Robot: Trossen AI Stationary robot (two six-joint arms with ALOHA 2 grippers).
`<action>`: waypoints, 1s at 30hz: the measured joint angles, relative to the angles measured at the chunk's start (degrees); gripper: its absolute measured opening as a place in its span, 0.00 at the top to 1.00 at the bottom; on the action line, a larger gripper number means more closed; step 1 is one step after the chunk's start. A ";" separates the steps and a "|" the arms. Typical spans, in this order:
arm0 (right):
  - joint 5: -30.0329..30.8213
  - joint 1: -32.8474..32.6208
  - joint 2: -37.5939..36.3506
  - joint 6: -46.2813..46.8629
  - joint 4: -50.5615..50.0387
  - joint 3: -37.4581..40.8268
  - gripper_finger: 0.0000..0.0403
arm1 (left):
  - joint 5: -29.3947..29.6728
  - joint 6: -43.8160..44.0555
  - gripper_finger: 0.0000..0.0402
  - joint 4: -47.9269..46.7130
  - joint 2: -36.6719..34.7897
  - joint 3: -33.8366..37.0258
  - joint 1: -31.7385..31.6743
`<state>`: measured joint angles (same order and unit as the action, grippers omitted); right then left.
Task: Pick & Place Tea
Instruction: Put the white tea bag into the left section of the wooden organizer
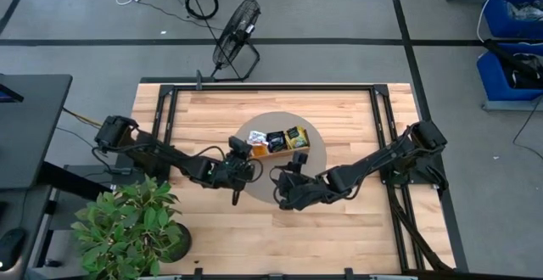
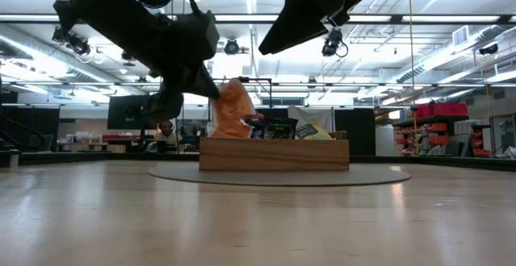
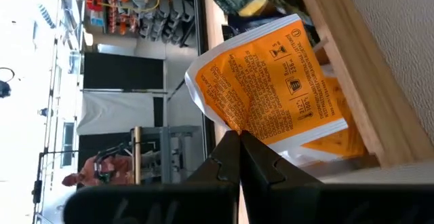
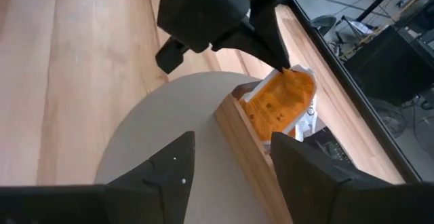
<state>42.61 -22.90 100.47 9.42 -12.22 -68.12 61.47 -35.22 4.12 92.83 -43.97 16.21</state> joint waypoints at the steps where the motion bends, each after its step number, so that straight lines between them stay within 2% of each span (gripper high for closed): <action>1: -0.01 -0.07 0.00 0.04 0.00 0.00 0.50 | 0.02 -0.13 0.99 0.40 0.49 -0.07 -0.16; 17: 0.00 -0.26 0.02 0.82 -0.29 0.00 0.50 | 4.89 -3.00 0.99 -0.30 8.40 -0.04 -2.17; 21: 0.00 -0.24 0.02 0.82 -0.28 0.00 0.50 | 3.46 -4.79 0.99 -0.28 8.40 -0.04 -2.12; 30: 0.00 -0.24 0.02 0.80 -0.33 0.00 0.50 | -0.94 -6.43 0.89 0.03 8.40 -0.04 -2.08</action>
<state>42.61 -23.14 100.49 10.22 -12.55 -68.12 60.53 -41.64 4.15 101.23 -44.01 14.13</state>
